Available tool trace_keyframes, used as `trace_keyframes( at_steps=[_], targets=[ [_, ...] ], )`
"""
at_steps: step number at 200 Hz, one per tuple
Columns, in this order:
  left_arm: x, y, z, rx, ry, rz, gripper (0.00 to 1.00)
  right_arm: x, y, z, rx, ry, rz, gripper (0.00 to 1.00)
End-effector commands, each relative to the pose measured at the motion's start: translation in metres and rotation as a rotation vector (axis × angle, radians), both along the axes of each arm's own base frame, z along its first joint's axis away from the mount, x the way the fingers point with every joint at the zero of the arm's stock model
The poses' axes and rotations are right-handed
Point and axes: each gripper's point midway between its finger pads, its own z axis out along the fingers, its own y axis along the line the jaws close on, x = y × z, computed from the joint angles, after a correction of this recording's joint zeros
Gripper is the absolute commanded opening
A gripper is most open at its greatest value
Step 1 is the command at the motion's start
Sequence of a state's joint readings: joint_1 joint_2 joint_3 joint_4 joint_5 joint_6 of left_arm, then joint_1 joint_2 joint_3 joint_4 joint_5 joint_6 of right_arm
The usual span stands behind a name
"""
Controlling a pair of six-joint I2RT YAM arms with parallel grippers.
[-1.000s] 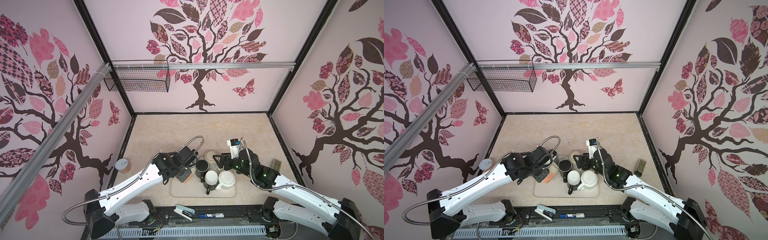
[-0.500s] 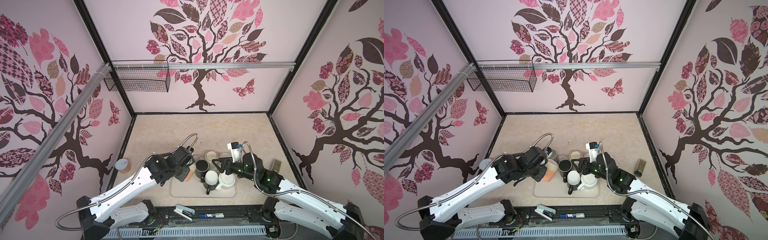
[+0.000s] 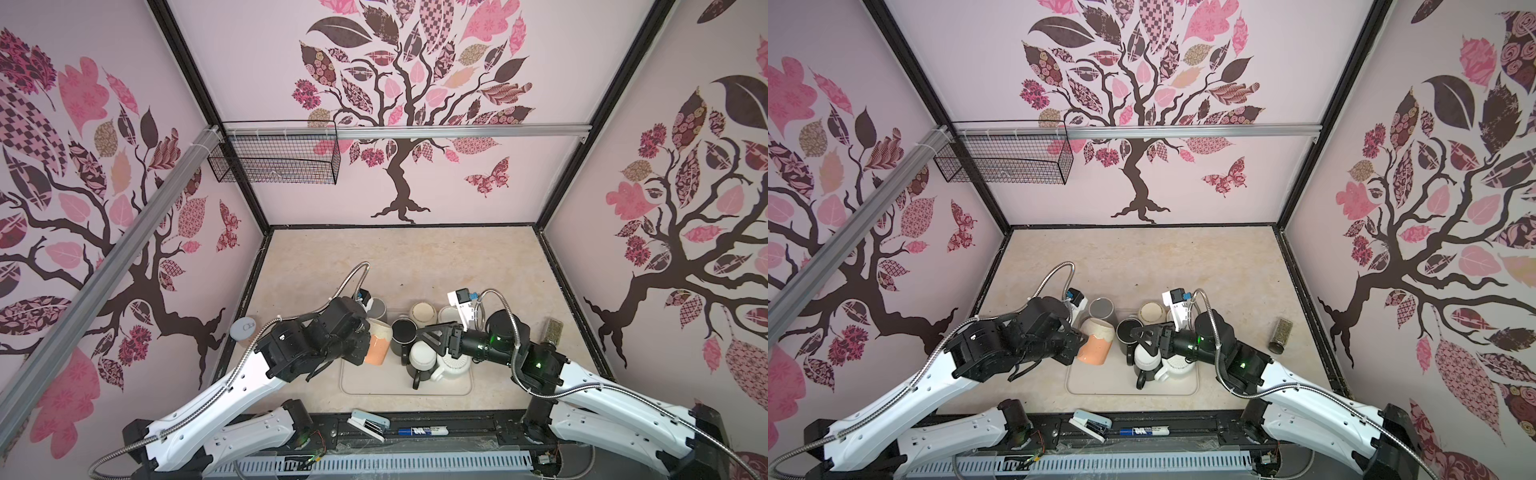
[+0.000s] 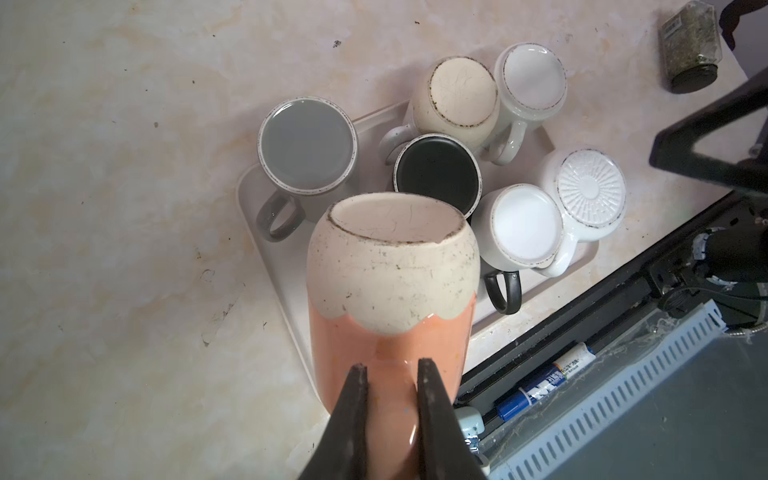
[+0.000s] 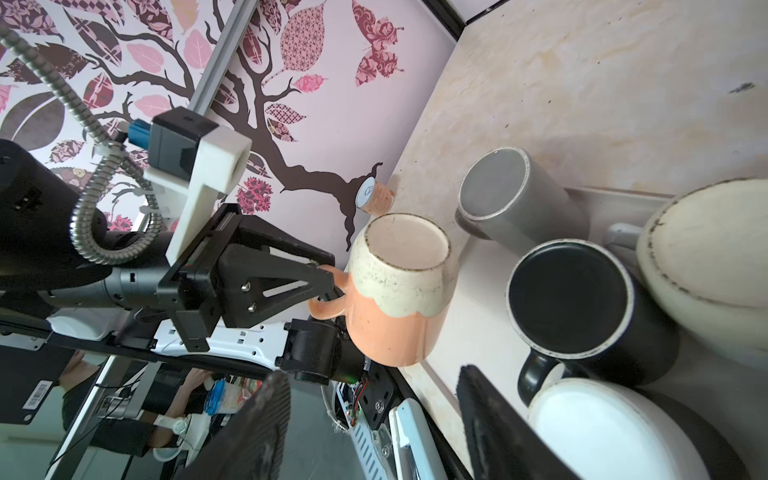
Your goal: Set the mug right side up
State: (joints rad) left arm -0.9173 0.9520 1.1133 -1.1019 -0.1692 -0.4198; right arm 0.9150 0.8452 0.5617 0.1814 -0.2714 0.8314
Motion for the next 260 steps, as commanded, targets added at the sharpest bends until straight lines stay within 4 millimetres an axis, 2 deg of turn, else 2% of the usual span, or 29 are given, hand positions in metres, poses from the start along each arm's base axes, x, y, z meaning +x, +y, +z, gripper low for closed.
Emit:
trace_keyframes(
  at_steps=[1, 56, 104, 166, 236, 244, 260],
  targets=[
    [0.012, -0.003, 0.035, -0.116, -0.079, 0.087, 0.00, -0.006, 0.006, 0.006, 0.027, 0.009, 0.032, 0.68],
    [0.009, 0.015, -0.006, -0.018, 0.009, 0.200, 0.00, -0.005, 0.005, -0.011, -0.047, 0.033, 0.026, 0.68],
    [0.009, 0.010, -0.051, 0.055, 0.089, 0.214, 0.00, -0.004, 0.003, -0.026, -0.102, 0.038, 0.018, 0.68],
    [0.019, 0.002, -0.087, 0.185, 0.134, 0.201, 0.00, -0.001, 0.001, -0.054, -0.198, 0.057, 0.010, 0.69],
    [0.012, 0.003, -0.123, 0.356, 0.255, 0.163, 0.00, 0.001, -0.010, -0.062, -0.231, 0.037, -0.029, 0.73],
    [0.010, 0.003, -0.125, 0.365, 0.270, 0.158, 0.04, 0.001, -0.012, -0.061, -0.229, 0.030, -0.035, 0.73],
    [0.008, 0.004, -0.129, 0.376, 0.289, 0.151, 0.24, 0.002, -0.016, -0.061, -0.228, 0.024, -0.050, 0.74]
  ],
)
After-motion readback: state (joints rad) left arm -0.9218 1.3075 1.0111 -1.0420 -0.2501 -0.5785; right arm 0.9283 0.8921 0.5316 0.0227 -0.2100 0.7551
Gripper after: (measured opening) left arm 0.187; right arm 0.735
